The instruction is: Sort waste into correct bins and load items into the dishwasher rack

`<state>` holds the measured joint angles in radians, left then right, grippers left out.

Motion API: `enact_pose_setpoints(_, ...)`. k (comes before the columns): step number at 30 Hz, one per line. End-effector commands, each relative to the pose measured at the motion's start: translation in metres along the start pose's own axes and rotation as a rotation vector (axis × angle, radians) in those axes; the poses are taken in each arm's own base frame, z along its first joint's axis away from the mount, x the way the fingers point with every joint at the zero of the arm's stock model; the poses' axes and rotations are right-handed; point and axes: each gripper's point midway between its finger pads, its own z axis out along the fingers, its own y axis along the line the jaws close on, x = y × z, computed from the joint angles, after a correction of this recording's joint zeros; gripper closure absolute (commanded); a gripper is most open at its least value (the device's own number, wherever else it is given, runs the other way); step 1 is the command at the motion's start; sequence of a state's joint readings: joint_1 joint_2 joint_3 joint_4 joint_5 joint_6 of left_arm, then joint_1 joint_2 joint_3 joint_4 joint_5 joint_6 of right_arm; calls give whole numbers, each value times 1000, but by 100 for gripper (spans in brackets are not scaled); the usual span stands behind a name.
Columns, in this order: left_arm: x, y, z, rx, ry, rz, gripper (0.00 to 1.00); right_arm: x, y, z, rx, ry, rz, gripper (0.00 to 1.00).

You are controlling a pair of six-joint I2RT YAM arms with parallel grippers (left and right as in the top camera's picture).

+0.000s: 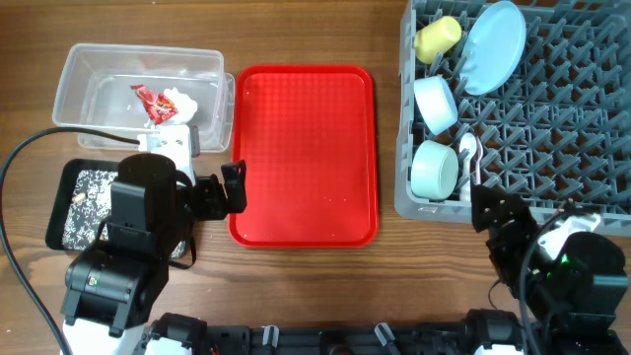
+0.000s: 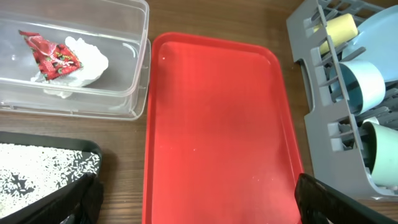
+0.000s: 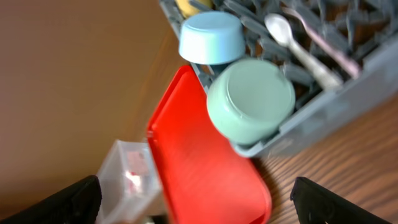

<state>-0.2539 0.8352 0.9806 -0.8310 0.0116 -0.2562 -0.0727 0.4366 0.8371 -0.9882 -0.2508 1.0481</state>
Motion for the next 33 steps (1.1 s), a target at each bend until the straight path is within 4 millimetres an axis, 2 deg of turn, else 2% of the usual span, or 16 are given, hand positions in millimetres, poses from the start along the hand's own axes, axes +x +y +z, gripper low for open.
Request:
enact_pose_setpoints(1, -1, 16, -10, -88, -33, 17, 0, 4, 0, -1, -5, 16, 343, 0)
enact_pose_setpoints(5, -12, 25, -32, -97, -147, -10, 0, 4, 0, -1, -3, 17, 641, 0)
enact_pose_setpoints(6, -13, 28, -36, -92, -195, 0, 0, 4, 0, -1, -1, 17, 778, 0)
enact_pose_setpoints(9, -7, 32, -32, -56, -290, 85, 0, 3, 1, -1, -3, 14, 1018, 0)
enact_pose_setpoints(13, 16, 44, -17, -38, -359, 92, 0, 3, 0, -1, 0, 14, 1021, 0)
enact_pose_setpoints(15, 38, 54, -4, -32, -381, 79, 0, 3, 0, -1, 0, 14, 1020, 0)
enact_pose_setpoints(20, 67, 70, 12, -51, -387, 57, 0, 3, 0, -1, 0, 14, 1021, 0)
enact_pose_setpoints(29, 89, 75, 26, -36, -413, 55, 0, 3, 0, -1, 0, 14, 1020, 0)
enact_pose_setpoints(33, 102, 76, 38, -17, -387, 54, 0, 3, 0, -1, 0, 14, 1021, 0)
